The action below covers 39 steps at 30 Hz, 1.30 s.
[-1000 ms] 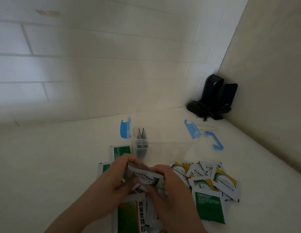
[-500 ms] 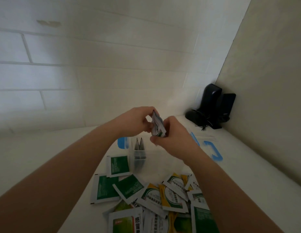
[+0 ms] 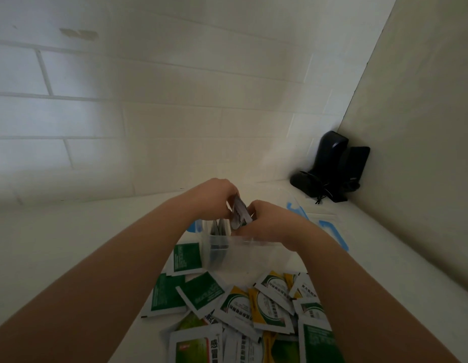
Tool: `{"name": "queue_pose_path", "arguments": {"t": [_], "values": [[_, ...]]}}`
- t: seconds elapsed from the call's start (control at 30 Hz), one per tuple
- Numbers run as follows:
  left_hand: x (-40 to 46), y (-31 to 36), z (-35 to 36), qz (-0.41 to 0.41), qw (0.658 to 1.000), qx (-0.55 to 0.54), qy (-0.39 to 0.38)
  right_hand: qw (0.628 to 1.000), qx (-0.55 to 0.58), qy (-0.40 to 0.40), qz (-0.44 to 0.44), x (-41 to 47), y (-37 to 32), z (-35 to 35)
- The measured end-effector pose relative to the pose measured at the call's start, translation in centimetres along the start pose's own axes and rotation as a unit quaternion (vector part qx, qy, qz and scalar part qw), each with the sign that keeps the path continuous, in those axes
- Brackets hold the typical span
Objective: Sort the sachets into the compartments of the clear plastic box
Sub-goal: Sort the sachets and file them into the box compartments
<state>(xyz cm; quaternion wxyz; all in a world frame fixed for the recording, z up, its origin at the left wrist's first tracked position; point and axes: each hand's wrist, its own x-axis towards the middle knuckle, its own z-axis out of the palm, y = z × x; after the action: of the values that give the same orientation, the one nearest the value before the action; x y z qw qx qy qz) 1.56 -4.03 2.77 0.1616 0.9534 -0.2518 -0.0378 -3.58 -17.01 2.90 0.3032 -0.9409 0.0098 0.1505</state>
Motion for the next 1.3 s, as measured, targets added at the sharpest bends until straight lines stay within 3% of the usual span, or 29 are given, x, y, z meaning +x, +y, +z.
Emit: {"name": "queue_pose_path", "arguments": {"t": [0.13,0.3,0.43,0.57,0.63,0.7,0.8,0.9,0.97,1.13,1.23,1.3], "values": [[0.1,0.4,0.3,-0.008,0.999,0.046,-0.007,1.0,-0.023,-0.018,0.009,0.0,-0.3,-0.4],[-0.1,0.2,0.6,-0.005,0.999,-0.004,0.031,0.991,0.127,-0.029,0.008,0.1,0.3,-0.5],[-0.1,0.0,0.7,0.004,0.999,-0.011,0.043,0.991,0.132,0.002,-0.004,0.5,0.5,0.0],[-1.6,0.3,-0.1,0.033,0.984,-0.081,0.153,0.979,0.15,0.12,-0.07,0.1,0.4,0.4],[-3.6,0.8,-0.6,0.062,0.964,-0.143,0.217,0.949,0.173,0.223,-0.142,-1.4,0.4,0.4],[-6.6,1.6,-0.5,0.084,0.948,-0.192,0.24,0.921,0.186,0.275,-0.205,-4.1,0.8,0.7],[-11.3,2.7,1.4,0.084,0.949,-0.222,0.206,0.943,0.114,0.215,-0.227,-8.4,2.7,2.5],[-14.2,3.1,4.4,0.047,0.975,-0.181,0.117,0.972,-0.022,0.158,-0.174,-10.7,5.9,5.0],[-14.3,3.1,6.2,0.003,0.988,-0.138,0.07,0.976,-0.039,0.159,-0.142,-11.1,7.5,6.0],[-12.9,3.7,9.4,-0.074,0.991,-0.071,0.081,0.976,-0.072,0.167,-0.124,-10.7,8.9,7.3],[-13.2,3.6,10.1,-0.06,0.992,-0.095,0.058,0.965,-0.096,0.178,-0.166,-10.4,9.4,7.9],[-13.5,3.7,10.0,-0.063,0.982,-0.167,0.059,0.959,-0.108,0.189,-0.183,-10.2,9.6,8.0]]}}
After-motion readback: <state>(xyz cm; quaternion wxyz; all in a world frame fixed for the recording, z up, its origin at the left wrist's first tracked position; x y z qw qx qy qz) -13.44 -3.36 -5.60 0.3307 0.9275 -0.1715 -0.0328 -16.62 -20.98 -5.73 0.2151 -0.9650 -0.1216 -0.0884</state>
